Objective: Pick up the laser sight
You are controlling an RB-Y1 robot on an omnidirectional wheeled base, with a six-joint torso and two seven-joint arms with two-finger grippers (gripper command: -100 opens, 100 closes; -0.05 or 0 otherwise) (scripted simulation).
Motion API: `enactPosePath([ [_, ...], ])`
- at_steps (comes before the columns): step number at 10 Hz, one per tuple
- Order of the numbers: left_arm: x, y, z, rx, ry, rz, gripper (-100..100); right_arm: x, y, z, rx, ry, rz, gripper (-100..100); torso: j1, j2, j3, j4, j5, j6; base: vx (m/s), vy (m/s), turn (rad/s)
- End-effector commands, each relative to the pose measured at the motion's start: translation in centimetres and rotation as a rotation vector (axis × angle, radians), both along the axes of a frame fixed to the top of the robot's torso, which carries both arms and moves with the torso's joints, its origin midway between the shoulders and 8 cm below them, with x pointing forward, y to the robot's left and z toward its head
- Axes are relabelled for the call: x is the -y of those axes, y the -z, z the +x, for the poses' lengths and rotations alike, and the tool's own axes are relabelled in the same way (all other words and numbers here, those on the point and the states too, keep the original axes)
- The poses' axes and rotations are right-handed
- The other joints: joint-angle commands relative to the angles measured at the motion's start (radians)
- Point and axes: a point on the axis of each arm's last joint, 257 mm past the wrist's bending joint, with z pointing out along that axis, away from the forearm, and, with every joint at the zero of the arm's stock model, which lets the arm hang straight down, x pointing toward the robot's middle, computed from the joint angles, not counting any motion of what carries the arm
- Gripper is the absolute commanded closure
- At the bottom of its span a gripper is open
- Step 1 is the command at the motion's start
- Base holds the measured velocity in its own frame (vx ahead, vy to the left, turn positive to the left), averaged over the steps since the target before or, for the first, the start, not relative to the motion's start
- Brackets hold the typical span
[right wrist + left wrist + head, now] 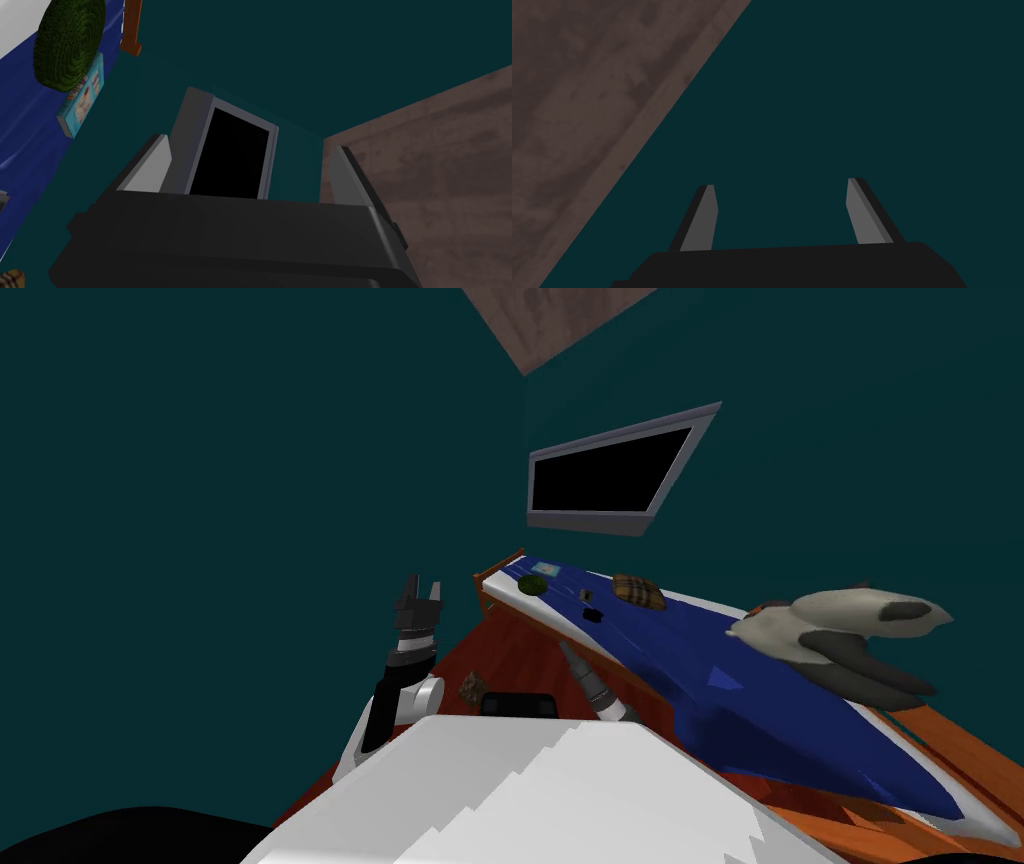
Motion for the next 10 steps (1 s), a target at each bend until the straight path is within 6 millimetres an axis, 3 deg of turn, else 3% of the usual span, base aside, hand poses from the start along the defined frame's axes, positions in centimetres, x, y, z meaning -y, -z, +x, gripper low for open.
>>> enactPosePath([
  [1, 0.0, 0.0, 0.0, 0.000, 0.000, 0.000, 0, -0.3, 3.5, -1.6, -0.089, -0.029, -0.057, -100, 0.000, 0.000, 0.000, 0.000, 0.000, 0.000, -0.025, 0.074, 0.240],
  [2, 0.0, 0.0, 0.0, 0.000, 0.000, 0.000, 0, -0.2, 3.7, -1.8, -0.092, -0.039, -0.067, -100, 0.000, 0.000, 0.000, 0.000, 0.000, -0.001, -0.028, 0.049, 0.123],
  [3, 0.0, 0.0, 0.0, 0.000, 0.000, 0.000, 0, -0.1, 6.7, -3.4, -0.168, -0.059, -0.114, -100, -0.001, 0.000, 0.000, 0.000, 0.000, 0.000, -0.031, 0.067, 0.221],
  [4, 0.0, 0.0, 0.0, 0.000, 0.000, 0.000, 0, 0.0, 6.9, -3.7, -0.173, -0.072, -0.128, -100, -0.001, 0.000, 0.000, 0.000, 0.000, 0.000, -0.023, 0.061, 0.177],
  [5, 0.0, 0.0, 0.0, 0.000, 0.000, 0.000, 0, 0.4, 9.8, -5.5, -0.249, -0.089, -0.175, -100, -0.001, 0.000, 0.000, 0.000, 0.000, 0.000, -0.016, 0.067, 0.286],
  [6, 0.0, 0.0, 0.0, 0.000, 0.000, 0.000, 0, 0.7, 10.1, -5.9, -0.255, -0.105, -0.194, -100, -0.001, 0.000, 0.000, 0.000, 0.000, 0.000, -0.006, 0.054, 0.147],
  [7, 0.0, 0.0, 0.0, 0.000, 0.000, 0.000, 0, 1.4, 13.0, -8.0, -0.332, -0.124, -0.247, -100, -0.002, -0.001, -0.001, 0.000, 0.000, 0.000, -0.009, 0.073, 0.292],
  [8, 0.0, 0.0, 0.0, 0.000, 0.000, 0.000, 0, 1.6, 13.2, -8.4, -0.338, -0.140, -0.266, -100, -0.001, -0.001, -0.001, 0.000, 0.000, -0.001, -0.010, 0.048, 0.141],
  [9, 0.0, 0.0, 0.0, 0.000, 0.000, 0.000, 0, 2.7, 16.0, -10.7, -0.415, -0.159, -0.323, -100, -0.002, -0.001, -0.001, 0.000, 0.000, 0.000, -0.002, 0.049, 0.300],
  [10, 0.0, 0.0, 0.0, 0.000, 0.000, 0.000, 0, 3.1, 16.2, -11.1, -0.420, -0.175, -0.343, -100, -0.002, -0.001, -0.001, 0.000, -0.001, -0.001, 0.006, 0.033, 0.151],
])
